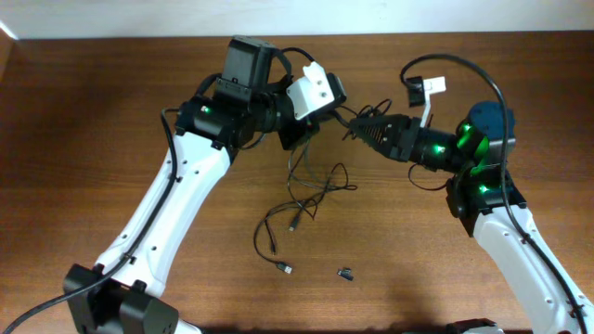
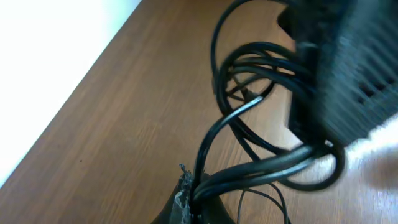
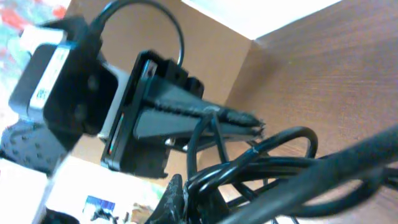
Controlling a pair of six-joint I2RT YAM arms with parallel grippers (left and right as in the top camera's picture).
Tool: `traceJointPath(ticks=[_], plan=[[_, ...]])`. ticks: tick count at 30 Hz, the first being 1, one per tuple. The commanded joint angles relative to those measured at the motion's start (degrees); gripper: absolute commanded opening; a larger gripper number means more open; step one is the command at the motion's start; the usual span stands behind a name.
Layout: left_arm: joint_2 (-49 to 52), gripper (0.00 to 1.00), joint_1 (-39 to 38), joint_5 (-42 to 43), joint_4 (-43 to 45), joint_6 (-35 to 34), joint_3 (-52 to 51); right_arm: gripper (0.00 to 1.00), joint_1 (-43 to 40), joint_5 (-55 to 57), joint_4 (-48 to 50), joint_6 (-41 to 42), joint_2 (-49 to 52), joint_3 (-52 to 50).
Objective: Untangle cables
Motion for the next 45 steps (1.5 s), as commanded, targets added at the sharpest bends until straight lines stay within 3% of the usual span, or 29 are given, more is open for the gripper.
traceJointPath(ticks=[1,4,7,13,24,35,38,40,41,42,45], plan=[[0.1,0.00,1.1,-9.1,2.1,-4.7,0.5,0.04,0.7,-11.5,-0.2,-8.4,-0.5,0.2],[1.0,0.00,1.1,-11.7,1.9,-6.4,0.5,0.04,0.7,-15.7,3.8,-11.2,-0.5,0.2],[3.2,0.00,1.1,-11.6,1.6,-7.5,0.5,0.04,0.7,-20.0,16.9,-11.1,-0.6,0.2],[6.6,0.00,1.1,-11.5,-1.7,-7.8,0.5,0.04,0.7,-20.2,28.7,-11.4,-0.6,0.2],[13.2,0.00,1.1,-11.5,-10.5,-7.8,0.5,0.04,0.7,-23.6,38.4,-15.7,-0.5,0.2],[14.3,0.00,1.1,-11.5,-15.4,-7.8,0.5,0.04,0.7,-24.9,38.6,-22.1,-0.5,0.2],[14.3,0.00,1.2,-11.7,-14.4,-7.8,0.5,0.07,0.7,-25.9,37.9,-21.8,-0.5,0.2],[14.3,0.00,2.0,-14.8,-14.0,-7.8,0.5,0.25,0.7,-25.9,35.0,-21.6,-0.5,0.2],[14.3,0.00,2.6,-15.6,-14.0,-7.8,0.7,0.43,0.7,-25.9,33.0,-21.4,-0.5,0.2],[14.1,0.00,4.0,-15.8,-14.0,-7.8,1.0,0.48,0.7,-25.6,28.4,-21.4,-0.5,0.2],[12.6,0.00,6.5,-15.7,-14.2,-7.8,1.7,0.51,0.6,-22.9,22.7,-21.4,-0.5,0.2]])
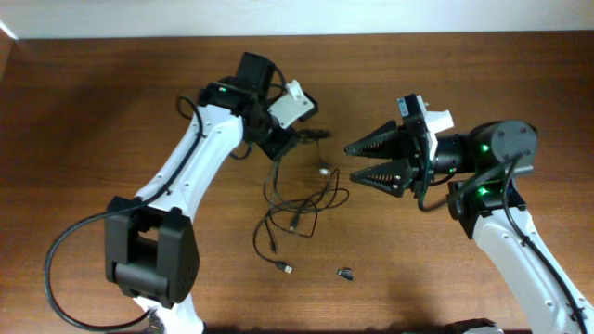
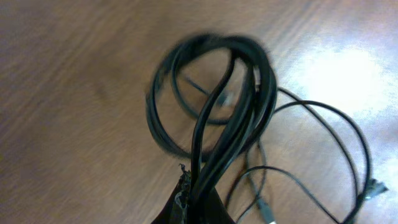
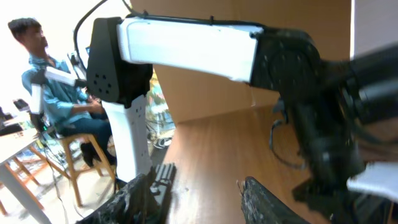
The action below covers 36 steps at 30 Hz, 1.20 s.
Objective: Untangle cables
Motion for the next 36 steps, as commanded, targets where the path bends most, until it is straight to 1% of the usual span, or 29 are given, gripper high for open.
traceJointPath(ticks=[1,3,4,5,6,7,10,12,14,16,17,18,20,21,22,25,26,29,31,32,36], plan=[[-2.8,0.00,2.9,-1.4,-0.1,-0.5,1.3,0.52,0.2,3.2,-4.0,0.2,0.0,0.7],[-6.2,0.00,3.9,-0.5,-0.1,-0.5,2.0,0.55,0.2,8.2,-8.1,0.3,0.0,0.7],[-8.6,0.00,3.9,-0.2,0.1,-0.5,2.2,0.59,0.2,13.6,-12.6,2.1,0.0,0.7],[-10.3,0.00,3.8,0.7,0.3,-0.5,2.2,0.61,0.2,19.6,-16.8,5.4,0.0,0.7],[-12.2,0.00,3.8,2.2,0.5,-0.5,2.2,0.63,0.2,25.7,-20.4,11.2,0.0,0.7],[-13.4,0.00,3.8,4.0,0.6,-0.5,2.2,0.63,0.2,29.3,-22.2,16.7,0.0,0.7],[-14.6,0.00,3.6,7.7,0.8,-0.4,2.2,0.64,0.3,32.4,-21.3,30.7,0.0,0.7],[-14.6,0.00,3.6,11.1,0.8,0.9,2.1,0.64,0.3,32.4,-19.5,34.2,0.0,0.7],[-14.6,0.00,2.8,16.5,0.8,5.4,2.1,0.64,0.3,33.3,-19.5,39.3,0.0,0.7],[-14.6,0.00,1.5,17.3,0.9,7.5,2.1,0.63,0.3,33.4,-19.5,42.7,0.0,0.7],[-14.6,0.00,0.5,17.3,1.2,7.5,2.1,0.59,0.3,33.4,-19.5,42.7,0.0,0.7],[-14.6,0.00,0.1,17.3,1.4,7.6,2.1,0.58,0.3,33.4,-19.6,42.7,0.0,0.7],[-14.6,0.00,-1.1,17.3,1.7,8.9,2.1,0.49,0.3,33.4,-21.7,42.7,0.0,0.7],[-14.6,0.00,-1.6,17.3,1.7,9.6,2.1,0.46,0.3,33.4,-23.2,42.6,0.0,0.7],[-14.6,0.00,-2.2,17.3,2.1,9.7,2.1,0.46,0.3,33.4,-24.6,42.6,0.0,0.7],[-14.6,0.00,-2.5,17.2,3.2,9.7,2.1,0.47,0.3,32.5,-25.9,42.6,0.0,0.7],[-14.6,0.00,-2.5,16.1,3.6,9.7,2.1,0.51,0.3,31.9,-25.9,42.6,0.0,0.7],[-14.5,0.00,-2.5,10.5,3.9,9.7,2.1,0.55,0.3,31.5,-25.9,42.9,0.0,0.7],[-14.5,0.00,-2.5,5.1,3.9,9.7,2.0,0.64,0.3,31.5,-25.8,45.3,0.0,0.7],[-14.5,0.00,-2.5,2.8,3.8,9.7,1.9,0.64,0.3,31.5,-25.0,45.5,0.0,0.7],[-14.5,0.00,-2.5,2.1,4.0,9.7,1.9,0.65,0.3,30.2,-24.4,45.4,0.0,0.7]])
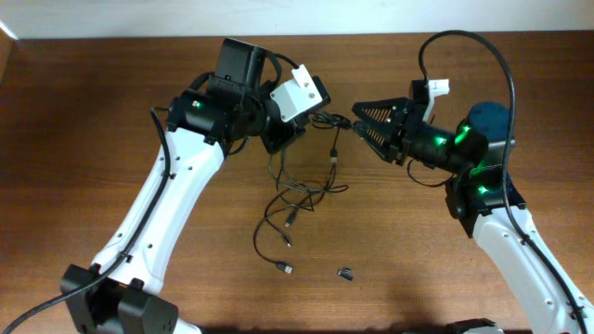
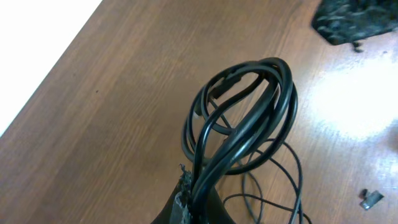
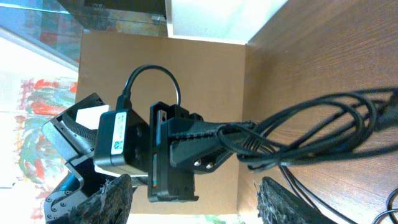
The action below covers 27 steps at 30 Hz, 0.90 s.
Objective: Untangle cables
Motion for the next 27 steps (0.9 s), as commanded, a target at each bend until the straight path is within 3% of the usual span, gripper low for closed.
traceJointPath(ticks=[1,6,10,16,21,25,26,27], plan=[[-0.4,0.00,-0.1,-2.0,0.8,0.6,0.7,0.65,0.3,-2.4,0.4,0.4,-0.3,0.3],[-0.4,0.00,-0.8,7.8,4.0,-1.1,0.7,0.65,0.3,-2.7,0.3,0.3,-0.3,0.3],[-0.4,0.00,-3.9,8.5,7.0,-1.3,0.7,0.64,0.3,-1.8,-2.3,-0.3,-0.3,0.3],[-0.4,0.00,-4.3,7.5,6.9,-1.3,0.7,0.26,0.3,-0.3,-2.2,-0.3,-0.3,0.3],[-0.4,0.00,-4.3,7.6,6.8,-1.3,0.7,0.25,0.3,0.6,-2.2,-2.0,-0.3,0.3],[-0.5,0.00,-4.3,7.7,5.6,-1.3,0.7,0.33,0.3,4.0,-2.9,-7.3,-0.3,0.3],[-0.5,0.00,-4.3,7.7,5.1,-1.3,0.7,0.32,0.3,5.2,-4.7,-7.9,-0.3,0.3],[-0.5,0.00,-4.3,7.7,4.4,-1.3,0.7,0.21,0.3,6.6,-7.3,-7.9,-0.3,0.3]])
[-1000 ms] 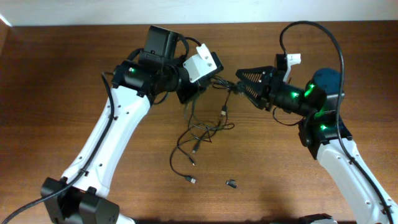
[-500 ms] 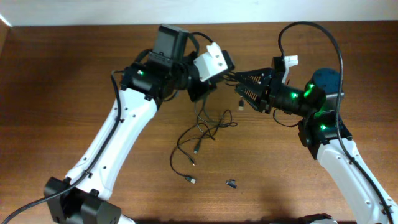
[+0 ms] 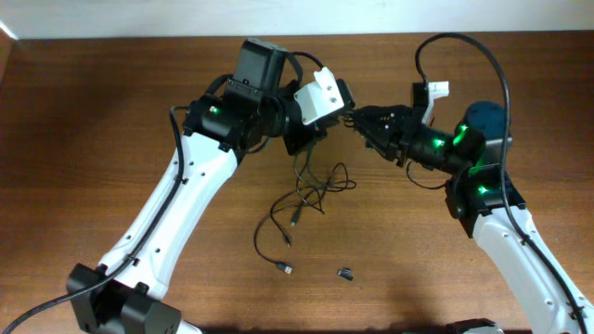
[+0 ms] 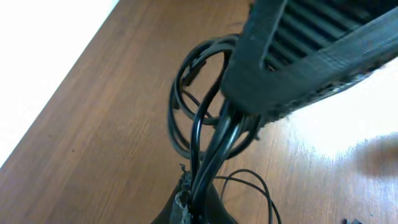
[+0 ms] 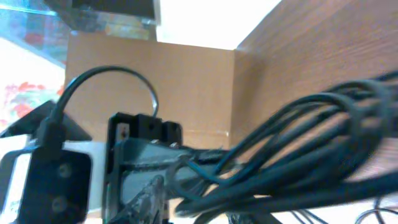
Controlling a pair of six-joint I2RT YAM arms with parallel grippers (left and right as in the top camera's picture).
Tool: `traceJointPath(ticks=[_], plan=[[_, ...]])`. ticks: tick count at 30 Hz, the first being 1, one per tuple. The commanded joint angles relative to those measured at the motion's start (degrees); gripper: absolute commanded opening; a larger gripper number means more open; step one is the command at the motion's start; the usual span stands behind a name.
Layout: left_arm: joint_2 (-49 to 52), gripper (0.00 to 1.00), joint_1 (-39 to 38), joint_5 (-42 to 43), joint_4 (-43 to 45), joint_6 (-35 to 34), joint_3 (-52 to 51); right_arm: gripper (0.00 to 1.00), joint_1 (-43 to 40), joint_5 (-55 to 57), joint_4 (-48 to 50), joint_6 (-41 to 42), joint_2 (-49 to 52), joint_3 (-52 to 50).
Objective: Untangle cables
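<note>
A bundle of thick black cable loops (image 4: pixel 186 106) hangs above the table, and my left gripper (image 4: pixel 198 190) is shut on its strands. In the overhead view the left gripper (image 3: pixel 316 130) and right gripper (image 3: pixel 356 121) meet tip to tip. The right gripper's jaws have come together on the bundle's far side. One ribbed finger (image 4: pixel 311 56) of the right gripper lies across the loops in the left wrist view. The right wrist view shows the cables (image 5: pixel 298 155) close up, hiding one finger. Thin cable strands (image 3: pixel 311 186) trail from the bundle down to the table.
A thin cable end with a small plug (image 3: pixel 285 268) lies on the wooden table (image 3: pixel 111 111) below the grippers. A small black piece (image 3: pixel 344 274) sits near the front. A blue object (image 3: pixel 490 119) shows behind the right arm.
The right gripper stood open a short way right of the loops; now it is at the bundle with its jaws together on it. The left gripper and bundle have shifted slightly right.
Both grippers first met at the bundle, the right one shut on it. Then the right gripper was open and apart while the left held the bundle lower and further left. Later the left had raised it toward the open right gripper. Now both hold it.
</note>
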Motion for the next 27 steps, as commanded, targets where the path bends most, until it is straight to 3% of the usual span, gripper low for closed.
traceJointPath(ticks=[1,2,3,10,12,15,17,19,24,27], plan=[[-0.5,0.00,0.1,0.7,-1.3,-0.6,0.7,0.17,0.3,4.7,-3.8,-3.2,-0.3,0.3],[-0.5,0.00,0.0,0.7,-1.2,-0.6,0.7,0.06,0.3,4.7,-4.0,-3.3,-0.3,0.3],[-0.5,0.00,0.0,0.7,-1.1,-0.6,0.7,0.04,0.3,4.7,-4.0,-3.3,-0.3,0.3],[-0.5,0.00,0.0,0.7,-1.1,-0.6,0.7,0.04,0.3,2.8,-3.1,-6.8,-0.3,0.3],[-0.4,0.00,0.0,0.7,-0.4,-0.9,0.7,0.04,0.3,-4.6,7.5,-13.7,-0.3,0.3],[-0.4,0.00,0.0,-0.3,1.6,-1.7,0.7,0.04,0.3,-14.3,26.1,-16.2,-0.3,0.3],[-0.4,0.00,0.1,-4.9,4.1,-7.5,0.7,0.04,0.3,-19.6,37.2,-16.1,-0.3,0.3],[-0.4,0.00,0.4,-10.2,6.8,-14.3,0.7,0.04,0.3,-23.5,42.4,-16.2,-0.3,0.3],[-0.4,0.00,1.5,-23.4,8.3,-29.7,0.7,0.04,0.3,-31.0,42.4,-21.0,-0.3,0.3],[-0.4,0.00,1.5,-28.8,8.3,-35.6,0.7,0.04,0.3,-35.1,42.4,-23.8,-0.3,0.3]])
